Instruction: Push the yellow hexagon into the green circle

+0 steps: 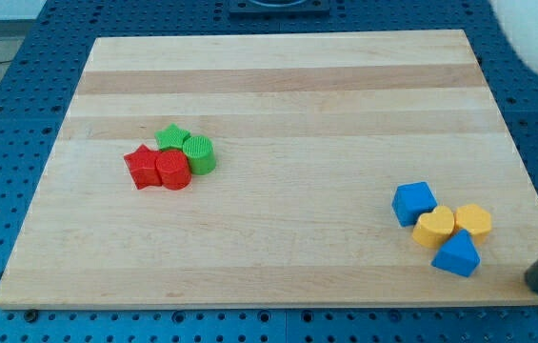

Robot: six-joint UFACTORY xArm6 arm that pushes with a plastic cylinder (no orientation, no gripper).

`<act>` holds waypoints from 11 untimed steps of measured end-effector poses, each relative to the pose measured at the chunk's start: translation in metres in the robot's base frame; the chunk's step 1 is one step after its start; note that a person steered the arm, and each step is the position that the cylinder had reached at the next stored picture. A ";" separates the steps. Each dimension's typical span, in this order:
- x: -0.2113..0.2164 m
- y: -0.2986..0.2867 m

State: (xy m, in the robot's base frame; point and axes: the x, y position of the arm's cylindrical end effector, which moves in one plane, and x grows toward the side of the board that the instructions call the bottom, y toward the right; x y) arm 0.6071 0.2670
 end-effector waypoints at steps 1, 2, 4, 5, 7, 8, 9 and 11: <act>-0.031 0.000; -0.039 -0.026; -0.056 -0.080; -0.060 -0.115; -0.093 -0.188; -0.115 -0.224; -0.128 -0.261; -0.124 -0.313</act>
